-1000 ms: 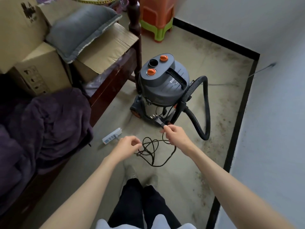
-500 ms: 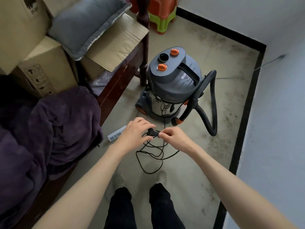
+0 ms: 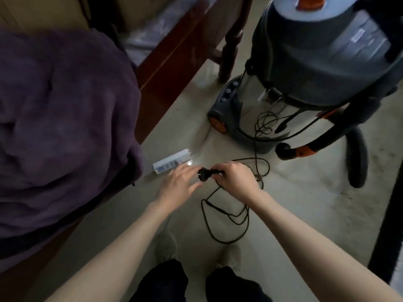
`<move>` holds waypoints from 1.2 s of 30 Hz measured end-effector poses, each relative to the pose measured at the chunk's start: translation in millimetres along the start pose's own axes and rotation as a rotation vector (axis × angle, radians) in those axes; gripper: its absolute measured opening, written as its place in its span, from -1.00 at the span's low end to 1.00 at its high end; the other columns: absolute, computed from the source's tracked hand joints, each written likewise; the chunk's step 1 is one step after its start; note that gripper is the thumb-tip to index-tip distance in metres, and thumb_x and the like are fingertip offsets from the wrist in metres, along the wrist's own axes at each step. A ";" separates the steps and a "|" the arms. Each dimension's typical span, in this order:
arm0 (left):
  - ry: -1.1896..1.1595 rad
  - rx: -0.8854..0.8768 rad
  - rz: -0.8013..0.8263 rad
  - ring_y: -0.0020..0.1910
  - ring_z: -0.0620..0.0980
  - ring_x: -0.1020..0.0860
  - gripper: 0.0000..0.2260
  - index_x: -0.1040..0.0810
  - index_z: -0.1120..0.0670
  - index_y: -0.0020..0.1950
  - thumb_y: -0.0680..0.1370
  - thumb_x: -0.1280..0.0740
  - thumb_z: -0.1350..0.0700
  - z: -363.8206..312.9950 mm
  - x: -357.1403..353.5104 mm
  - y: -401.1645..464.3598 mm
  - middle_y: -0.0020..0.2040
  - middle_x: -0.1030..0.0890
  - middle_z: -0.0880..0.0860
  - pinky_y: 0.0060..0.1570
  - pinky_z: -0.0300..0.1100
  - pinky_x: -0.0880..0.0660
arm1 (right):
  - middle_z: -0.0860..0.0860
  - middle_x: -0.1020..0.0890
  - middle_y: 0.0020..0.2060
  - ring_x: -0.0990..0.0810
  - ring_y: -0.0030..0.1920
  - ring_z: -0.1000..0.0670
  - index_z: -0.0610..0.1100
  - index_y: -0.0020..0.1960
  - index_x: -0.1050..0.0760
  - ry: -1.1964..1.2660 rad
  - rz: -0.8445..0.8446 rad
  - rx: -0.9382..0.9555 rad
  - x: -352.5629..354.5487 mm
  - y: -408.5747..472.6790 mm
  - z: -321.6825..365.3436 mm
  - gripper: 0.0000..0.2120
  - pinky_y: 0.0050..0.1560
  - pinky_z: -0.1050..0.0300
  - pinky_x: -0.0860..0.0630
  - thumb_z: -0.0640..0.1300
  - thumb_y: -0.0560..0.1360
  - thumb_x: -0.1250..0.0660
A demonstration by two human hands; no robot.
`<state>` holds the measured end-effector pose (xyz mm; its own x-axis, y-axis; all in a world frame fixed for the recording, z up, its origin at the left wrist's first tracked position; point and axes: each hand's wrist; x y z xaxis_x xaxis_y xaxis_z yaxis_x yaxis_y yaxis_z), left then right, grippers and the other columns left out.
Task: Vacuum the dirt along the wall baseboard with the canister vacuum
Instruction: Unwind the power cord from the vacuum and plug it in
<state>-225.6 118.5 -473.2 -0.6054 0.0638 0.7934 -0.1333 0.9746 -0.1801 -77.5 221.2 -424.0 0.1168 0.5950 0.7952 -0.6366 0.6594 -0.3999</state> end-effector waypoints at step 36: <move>-0.248 0.381 0.010 -0.12 -0.02 -0.52 -0.82 -0.55 0.10 0.03 0.54 -0.31 0.01 253.6 -208.6 64.4 -0.09 -0.57 0.00 -0.24 -0.21 -0.38 | -0.01 -0.61 0.09 -0.55 0.07 -0.07 -0.03 0.25 -0.58 -0.253 -0.186 0.370 -293.0 159.7 -129.0 -0.69 -0.12 0.08 -0.43 0.05 0.61 -0.21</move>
<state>-306.9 113.5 -797.7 -0.7718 -0.0256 0.6353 -0.3775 0.8225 -0.4255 -115.0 211.5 -779.7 0.0945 0.3218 0.9421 -0.8561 0.5093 -0.0881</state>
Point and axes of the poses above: each hand's wrist, its own y-axis towards the middle knuckle, its own x-axis out of the back of the hand, z = x × y
